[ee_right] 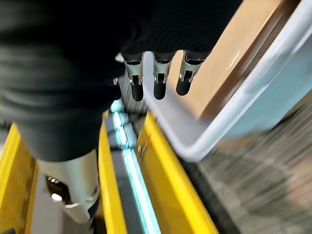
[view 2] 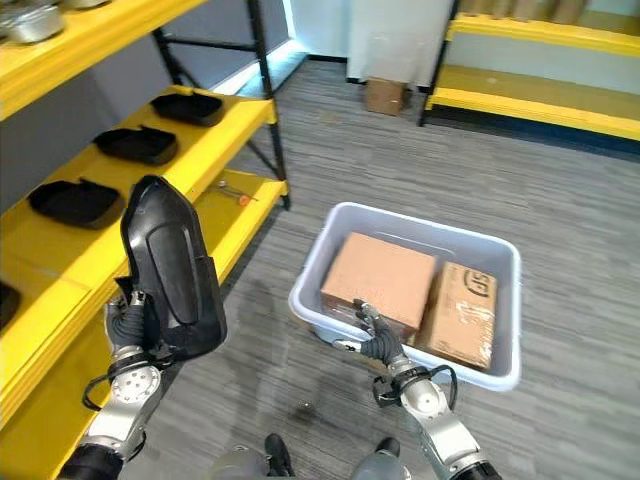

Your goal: Move parts from the plastic box to the shelf.

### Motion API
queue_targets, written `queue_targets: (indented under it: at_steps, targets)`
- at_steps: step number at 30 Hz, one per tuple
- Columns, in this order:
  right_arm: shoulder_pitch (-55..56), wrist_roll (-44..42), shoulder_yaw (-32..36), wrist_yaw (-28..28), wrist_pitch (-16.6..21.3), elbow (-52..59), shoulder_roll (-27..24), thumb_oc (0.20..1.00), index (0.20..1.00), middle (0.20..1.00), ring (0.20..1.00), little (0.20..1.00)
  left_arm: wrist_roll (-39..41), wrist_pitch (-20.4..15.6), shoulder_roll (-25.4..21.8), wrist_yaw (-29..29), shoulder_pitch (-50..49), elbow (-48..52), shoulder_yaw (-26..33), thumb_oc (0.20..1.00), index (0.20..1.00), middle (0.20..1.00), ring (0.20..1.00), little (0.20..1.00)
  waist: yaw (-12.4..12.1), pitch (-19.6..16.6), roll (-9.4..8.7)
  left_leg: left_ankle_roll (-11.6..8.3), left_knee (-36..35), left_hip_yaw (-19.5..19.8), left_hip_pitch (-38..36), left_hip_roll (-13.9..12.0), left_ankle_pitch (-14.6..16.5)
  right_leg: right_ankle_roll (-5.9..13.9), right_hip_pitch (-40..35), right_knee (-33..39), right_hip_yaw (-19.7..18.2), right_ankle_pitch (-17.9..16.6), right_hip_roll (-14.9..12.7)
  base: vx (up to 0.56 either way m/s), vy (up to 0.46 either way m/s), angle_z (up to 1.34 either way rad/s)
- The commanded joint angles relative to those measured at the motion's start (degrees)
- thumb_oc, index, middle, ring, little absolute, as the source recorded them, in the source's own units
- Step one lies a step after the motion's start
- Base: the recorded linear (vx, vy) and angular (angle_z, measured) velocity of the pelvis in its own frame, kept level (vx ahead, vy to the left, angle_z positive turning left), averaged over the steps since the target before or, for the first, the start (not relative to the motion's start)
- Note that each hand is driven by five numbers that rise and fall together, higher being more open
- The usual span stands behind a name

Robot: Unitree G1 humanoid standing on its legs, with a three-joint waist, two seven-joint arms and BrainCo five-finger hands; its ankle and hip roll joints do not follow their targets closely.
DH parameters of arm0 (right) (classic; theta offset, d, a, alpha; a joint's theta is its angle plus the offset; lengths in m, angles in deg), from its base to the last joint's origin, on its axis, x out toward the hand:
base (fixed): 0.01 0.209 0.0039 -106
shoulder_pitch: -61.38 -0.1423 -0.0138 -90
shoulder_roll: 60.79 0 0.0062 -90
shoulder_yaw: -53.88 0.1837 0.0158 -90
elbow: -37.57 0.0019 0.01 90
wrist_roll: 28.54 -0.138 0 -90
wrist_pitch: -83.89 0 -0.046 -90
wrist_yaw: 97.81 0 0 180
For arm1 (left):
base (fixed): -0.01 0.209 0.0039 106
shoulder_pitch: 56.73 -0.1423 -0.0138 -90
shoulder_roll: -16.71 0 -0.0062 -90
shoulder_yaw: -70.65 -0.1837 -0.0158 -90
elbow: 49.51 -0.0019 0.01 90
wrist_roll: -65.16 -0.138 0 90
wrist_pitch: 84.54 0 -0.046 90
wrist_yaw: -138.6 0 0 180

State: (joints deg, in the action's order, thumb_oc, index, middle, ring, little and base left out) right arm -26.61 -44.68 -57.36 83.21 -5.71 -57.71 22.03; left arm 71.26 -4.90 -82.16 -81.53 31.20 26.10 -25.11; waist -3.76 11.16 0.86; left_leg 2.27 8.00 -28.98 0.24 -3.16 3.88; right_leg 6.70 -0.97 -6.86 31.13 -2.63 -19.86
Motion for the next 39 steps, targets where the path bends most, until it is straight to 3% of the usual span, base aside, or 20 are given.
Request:
queue_targets:
  at_steps: [1,7,12,14,15,16,18,21,25,30,32,35,36,39]
  targets:
    - [-1.62,-0.15,-0.83,-2.18,1.61,5.21,-0.66,1.0,1.0,1.0,1.0,1.0,-2.91,-3.04,-1.69,2.05,2.45,6.39,3.41,0.2,0.2,0.2,0.2,0.2,0.31,-0.39,0.65,-7.79,-1.39,2.51,-4.22,-9.03,-2.81,4.06,-1.4,-0.62,1.63,3.77,2.28,-0.17,0.249,0.44]
    - [-3.33,-0.6,-1.44,-0.99,-0.08,7.78,0.29,1.0,1.0,1.0,1.0,1.0,-3.32,-2.71,-1.91,7.18,2.35,9.25,2.67,0.2,0.2,0.2,0.2,0.2,-2.36,-0.41,0.68,-5.32,-3.15,4.68,-3.74,-4.91,-1.97,5.0,-2.09,-1.85,1.95,2.23,-0.71,-0.14,0.2,0.39]
    - [-3.72,-0.75,-1.18,0.49,-0.29,8.38,1.2,1.0,1.0,1.0,1.0,1.0,-2.46,-1.42,-2.15,9.68,2.55,9.87,0.46,0.2,0.2,0.2,0.2,0.2,-2.54,-0.94,0.67,-2.74,-3.74,7.55,-2.69,-1.33,-0.8,4.95,-0.83,-5.65,-2.92,3.1,-0.93,-0.08,0.148,0.47]
    - [-3.33,-0.99,-0.53,1.08,1.16,7.32,1.57,1.0,1.0,1.0,1.0,1.0,-2.33,-1.7,-2.51,10.33,3.13,9.69,-0.7,0.2,0.2,0.2,0.2,0.2,-1.03,-0.82,0.64,-1.51,-4.13,9.29,-1.71,-0.36,-1.5,4.01,0.79,-6.4,-8.22,3.45,1.89,-0.06,0.064,0.59]
    - [-3.27,-1.11,-0.44,1.12,1.36,7.17,1.58,1.0,1.0,1.0,1.0,1.0,-2.2,-1.7,-2.59,10.43,3.21,9.68,-0.82,0.2,0.2,0.2,0.2,0.2,-0.82,-0.8,0.63,-1.47,-4.22,9.59,-1.72,-0.27,-1.52,3.97,0.82,-6.49,-8.92,3.77,2.36,0.05,0.004,1.13]
    - [-2.24,-0.81,0.59,0.36,3.07,6.69,1.38,1.0,1.0,1.0,1.0,1.0,-2.27,-1.27,-2.57,11.16,3.64,9.95,-1.81,0.2,0.2,0.2,0.2,0.2,0.59,-1.1,0.25,-2.07,-5.38,11.63,-1.67,0.0,-2.21,2.95,0.64,-4.86,-13.21,5.92,7.89,0.06,-0.031,1.24]
    - [-1.68,-0.94,1.26,-1.98,4.44,6.08,0.56,1.0,1.0,1.0,1.0,1.0,-2.55,-0.71,-1.95,10.92,2.98,10.31,-2.25,0.2,0.2,0.2,0.2,0.2,0.5,-1.4,-0.78,-3.49,-5.83,11.62,-1.65,0.51,-2.39,1.65,-1.05,0.2,-12.97,5.14,11.57,0.1,-0.066,0.98]
    - [-1.68,-0.76,1.12,-3.07,5.9,5.43,0.03,1.0,1.0,1.0,1.0,1.0,-2.84,-0.46,-1.36,10.61,1.95,10.93,-2.85,0.2,0.2,0.2,0.2,0.2,0.52,-1.08,-1.59,-4.51,-5.3,11.73,-1.41,1.11,-2.32,0.76,-2.44,4.35,-13.43,3.95,14.25,0.09,-0.072,0.27]
    - [-3.16,0.99,-0.27,-3.55,9.5,4.58,-1.06,1.0,1.0,1.0,1.0,1.0,-2.21,1.17,-0.93,10.26,0.77,11.49,-3.1,0.2,0.2,0.2,0.2,0.2,-0.63,-1.15,-1.99,-4.7,-4.85,14.13,-0.36,1.56,-2.34,0.04,-4.04,6.74,-13.66,3.4,14.35,0.08,-0.135,0.16]
    - [-3.72,-0.88,-0.42,-2.42,9.64,5.38,-1.42,1.0,1.0,1.0,1.0,1.0,-1.67,2.26,-1.11,11.54,-0.41,11.3,-1.45,0.2,0.2,0.2,0.2,0.2,-1.48,-2.35,-1.81,-4.87,-4.47,13.74,-1.07,2.04,-1.55,0.0,-5.53,8.65,-12.02,2.91,13.68,0.1,-0.128,0.26]
    - [-2.81,-0.24,-0.29,-0.55,9.56,5.89,-1.29,1.0,1.0,1.0,1.0,1.0,-1.34,2.27,-0.9,12.34,-0.05,10.52,-1.88,0.2,0.2,0.2,0.2,0.2,-0.55,-2.19,-1.96,-5.61,-0.68,10.26,-0.22,0.56,-0.98,-0.19,-5.84,8.42,-10.9,2.84,13.14,0.03,-0.087,0.38]
    - [-1.83,-1.92,0.14,2.2,8.19,6.39,-1.45,1.0,1.0,1.0,1.0,1.0,-1.37,0.69,-0.74,12.63,1.27,9.19,-3.56,0.2,0.2,0.2,0.2,0.2,1.66,-1.44,-2.49,-6.71,5.66,4.82,1.03,-4.03,0.94,-0.27,-6.3,7.0,-9.85,4.05,12.02,0.03,0.001,1.07]
    - [-2.11,-1.45,0.3,2.56,9.52,5.21,-1.57,1.0,1.0,1.0,1.0,1.0,-0.51,-0.23,-0.39,11.77,1.3,8.88,-3.91,0.2,0.2,0.2,0.2,0.2,2.3,-0.76,-2.12,-6.32,8.94,4.45,1.93,-7.02,2.17,-0.76,-5.15,3.95,-8.94,5.64,10.95,-0.04,0.083,1.36]
    - [-2.51,-0.55,0.12,2.58,9.82,5.0,-1.89,1.0,1.0,1.0,1.0,1.0,0.4,-0.71,-0.51,10.93,0.69,9.21,-3.03,0.2,0.2,0.2,0.2,0.2,2.38,-0.99,-1.31,-7.46,7.84,5.4,0.0,-9.73,-0.04,-1.15,-4.3,2.31,-8.07,6.73,10.13,0.01,0.224,0.47]
